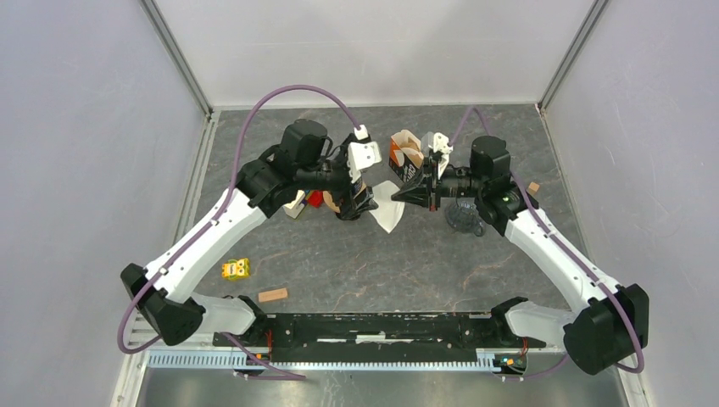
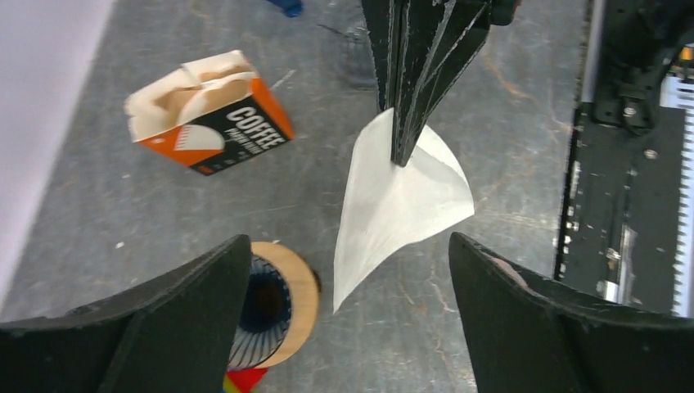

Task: Place the coffee filter in the dripper
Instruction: Place the coffee filter in the coffee dripper.

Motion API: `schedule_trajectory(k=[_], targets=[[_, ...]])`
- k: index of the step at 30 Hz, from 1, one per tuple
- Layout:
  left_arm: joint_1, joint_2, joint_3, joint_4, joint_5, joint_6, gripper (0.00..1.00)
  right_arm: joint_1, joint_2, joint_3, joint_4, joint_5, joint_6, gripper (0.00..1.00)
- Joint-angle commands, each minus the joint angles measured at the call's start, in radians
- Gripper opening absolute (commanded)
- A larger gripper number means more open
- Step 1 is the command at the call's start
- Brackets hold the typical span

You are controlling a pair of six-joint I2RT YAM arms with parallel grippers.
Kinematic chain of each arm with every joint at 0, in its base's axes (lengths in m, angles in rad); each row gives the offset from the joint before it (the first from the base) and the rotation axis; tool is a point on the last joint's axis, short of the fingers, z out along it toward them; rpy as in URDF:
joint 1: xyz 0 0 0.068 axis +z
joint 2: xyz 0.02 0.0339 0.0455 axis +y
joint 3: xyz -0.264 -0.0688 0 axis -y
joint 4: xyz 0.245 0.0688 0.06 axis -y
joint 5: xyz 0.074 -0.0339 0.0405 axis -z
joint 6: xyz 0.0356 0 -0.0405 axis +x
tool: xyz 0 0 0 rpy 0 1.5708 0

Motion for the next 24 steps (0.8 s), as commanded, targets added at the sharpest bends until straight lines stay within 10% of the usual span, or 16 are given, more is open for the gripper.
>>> schedule_trajectory(k=[1,11,18,24], targets=[[0.001,0.040,0.008,-0.017,0.163,-0.030,0.89,0.020,-0.037,0.044,-0.039,-0.072,-0.060,0.00],[0.001,0.069,-0.034,0.001,0.250,-0.041,0.52,0.032,-0.028,0.045,0.058,-0.130,0.023,0.00],[0.001,0.065,-0.045,0.012,0.256,-0.045,0.07,0.039,-0.011,0.046,0.091,-0.131,0.084,0.01],[0.038,0.019,-0.077,0.079,0.257,-0.090,0.02,0.033,-0.010,0.043,0.055,-0.116,0.051,0.39]])
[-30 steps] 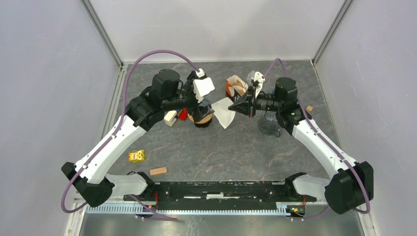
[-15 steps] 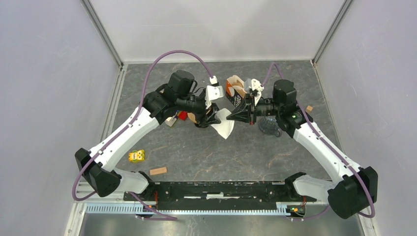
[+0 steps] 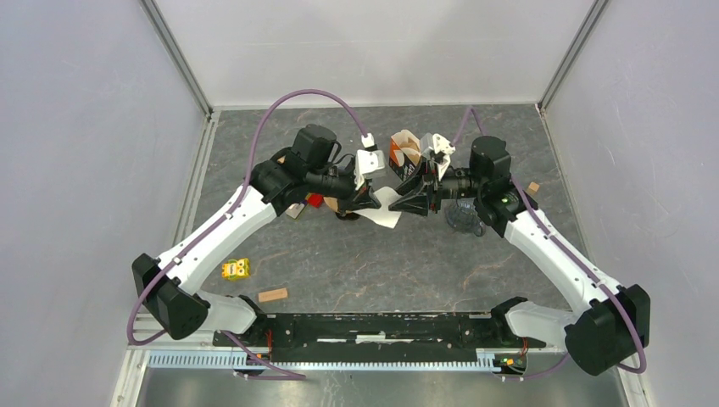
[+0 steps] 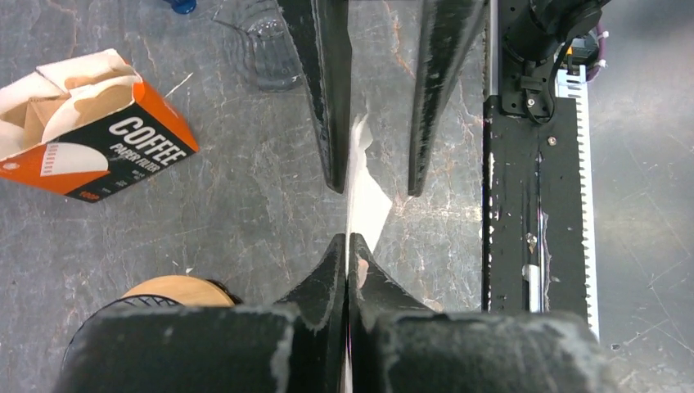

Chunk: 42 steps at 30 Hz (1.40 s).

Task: Place the coffee filter in the dripper
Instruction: Place the coffee filter in the coffee dripper.

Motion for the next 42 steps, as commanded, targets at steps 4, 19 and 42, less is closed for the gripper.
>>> schedule_trajectory(k=[4,19,42], targets=[[0.067,-0.073,-0.038,0.084,0.079,-0.061,0.02,-0.021,-0.010,0.046,-0.047,-0.009,-0.076,0.58],[0.087,-0.106,-0.071,0.060,0.260,-0.056,0.02,-0.062,-0.053,0.154,-0.379,-0.026,-0.426,0.49],[0.086,-0.102,-0.100,0.128,0.305,-0.145,0.02,-0.003,-0.038,0.121,-0.372,-0.012,-0.435,0.32]])
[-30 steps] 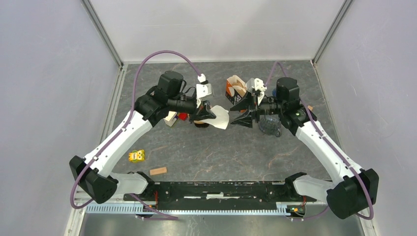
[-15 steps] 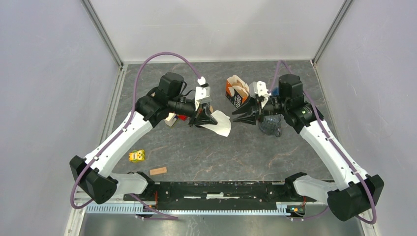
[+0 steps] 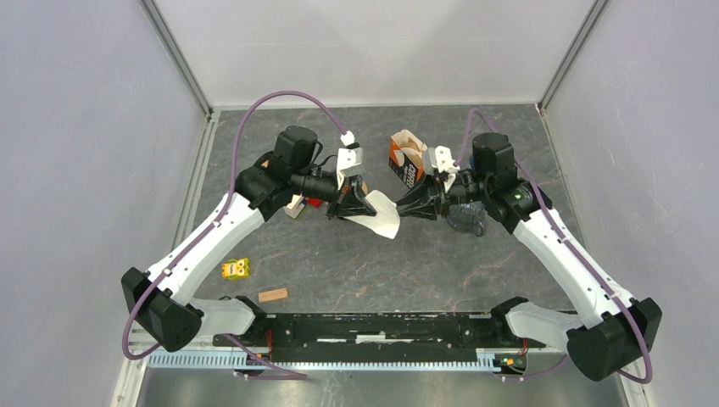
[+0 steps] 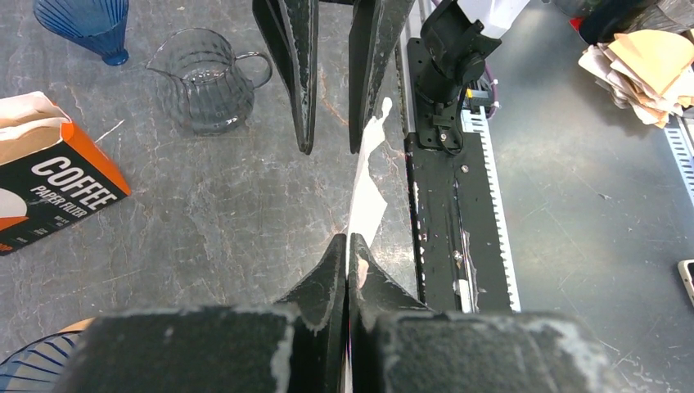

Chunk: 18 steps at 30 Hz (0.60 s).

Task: Place the coffee filter in the dripper
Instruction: Place the coffee filter in the coffee dripper.

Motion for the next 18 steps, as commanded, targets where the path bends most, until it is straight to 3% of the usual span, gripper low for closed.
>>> schedule_trajectory(k=[1,9,18], targets=[[0.003,-0.019,-0.002,0.043,0.038,-0.046,0.02,0.012,-0.002,-0.007,0.048,0.022,0.023,0.32],[0.002,-0.023,-0.011,0.049,0.025,-0.039,0.02,0.019,0.002,-0.009,0.052,0.019,0.027,0.31],[0.008,-0.034,-0.009,0.032,0.024,-0.015,0.02,0.018,-0.019,0.057,-0.138,0.094,-0.148,0.33]])
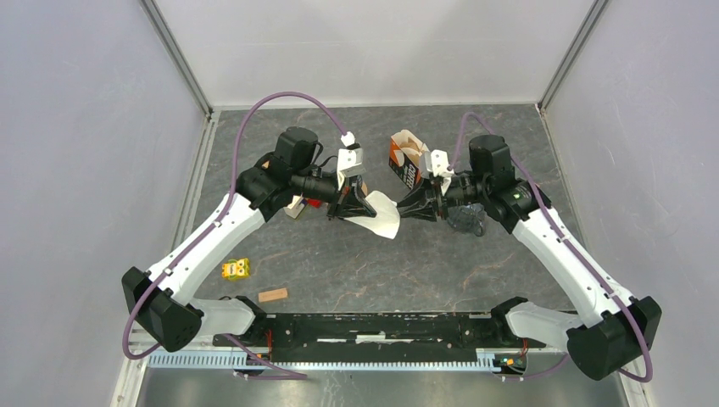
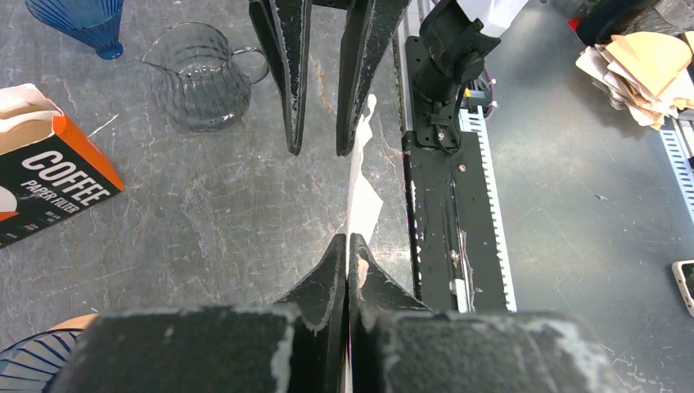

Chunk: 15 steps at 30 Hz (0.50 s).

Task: Place the coffee filter in the dripper
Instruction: Place the coffee filter in the coffee dripper.

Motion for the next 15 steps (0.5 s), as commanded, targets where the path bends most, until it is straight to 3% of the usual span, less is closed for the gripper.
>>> schedule_trajectory(k=[1,15], targets=[[0.008,-0.037,0.001,0.020,0.024,0.000,0.02,0.003,-0.028,0.065,-0.105,0.040,-0.109,0.33],[0.008,-0.036,-0.019,0.028,0.033,0.004,0.02,0.005,-0.037,0.104,-0.067,-0.024,-0.016,0.38]])
